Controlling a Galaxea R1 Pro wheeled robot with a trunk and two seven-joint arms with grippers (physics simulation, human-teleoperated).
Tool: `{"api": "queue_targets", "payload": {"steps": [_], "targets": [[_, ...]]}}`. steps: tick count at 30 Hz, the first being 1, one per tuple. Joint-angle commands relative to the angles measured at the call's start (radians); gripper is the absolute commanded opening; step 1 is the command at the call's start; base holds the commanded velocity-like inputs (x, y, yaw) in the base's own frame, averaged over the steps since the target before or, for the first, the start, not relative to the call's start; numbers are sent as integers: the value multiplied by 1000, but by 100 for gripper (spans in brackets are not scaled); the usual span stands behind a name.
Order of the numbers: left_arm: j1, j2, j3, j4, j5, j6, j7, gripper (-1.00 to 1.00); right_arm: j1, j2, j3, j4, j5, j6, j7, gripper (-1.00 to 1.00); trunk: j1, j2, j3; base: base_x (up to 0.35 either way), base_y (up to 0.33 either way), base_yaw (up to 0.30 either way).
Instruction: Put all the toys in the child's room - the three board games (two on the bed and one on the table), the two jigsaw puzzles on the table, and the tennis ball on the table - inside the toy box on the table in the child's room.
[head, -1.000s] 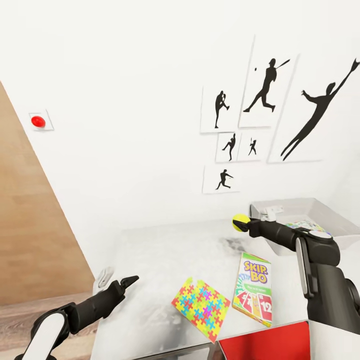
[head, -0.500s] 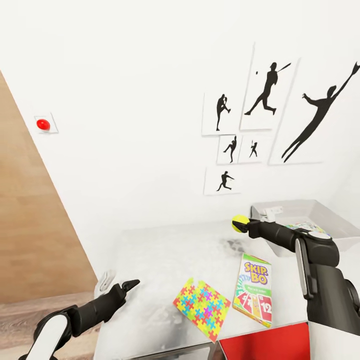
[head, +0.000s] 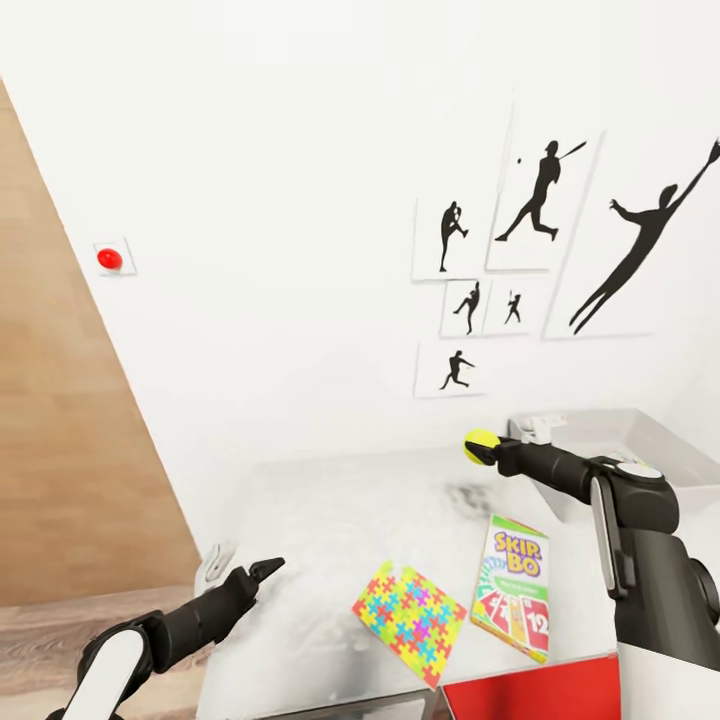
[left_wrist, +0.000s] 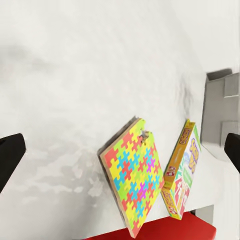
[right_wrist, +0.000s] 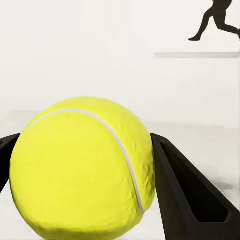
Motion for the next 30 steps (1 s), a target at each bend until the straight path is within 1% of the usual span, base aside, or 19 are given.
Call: {"api": "queue_targets", "payload": {"steps": [1, 3, 5, 7, 15, 18, 25, 27, 30], "targets": [[-1, 1, -30, -1, -41, -15, 10, 100, -2, -1, -3, -1, 7, 5, 8, -100, 1, -2, -1, 0, -55, 186], [-1, 1, -43, -1, -71, -25, 10, 100, -4, -1, -4, -1, 7, 5, 8, -100, 1, -2, 1, 0, -179, 155], [-1, 1, -46, -8, -83, -29, 9, 100, -4, -1, -4, -1, 7, 7, 9, -100, 1, -2, 2, 0, -265, 72], [-1, 1, -48, -15, -87, -30, 7, 100, -5, -2, -4, -1, 7, 8, 9, -100, 1, -2, 2, 0, -294, 37], [-1, 2, -48, -20, -91, -29, 6, 100, -5, -2, -5, -1, 7, 9, 10, -100, 1, -2, 3, 0, -315, 10], [-1, 7, -46, -26, -90, -29, 5, 100, -4, 0, -5, -1, 7, 9, 9, -100, 1, -2, 3, 0, -323, 44], [-3, 11, -44, -30, -91, -28, 7, 100, -5, 0, -5, -1, 6, 10, 9, -100, 1, -2, 3, 60, -324, 204], [-3, 11, -44, -30, -91, -28, 7, 100, -5, 0, -5, -1, 7, 10, 9, -100, 1, -2, 3, 114, -324, 120], [-3, 11, -44, -30, -91, -28, 7, 100, -7, -8, -9, 0, 7, 10, 11, -100, 1, -2, 3, 126, -324, 40]]}}
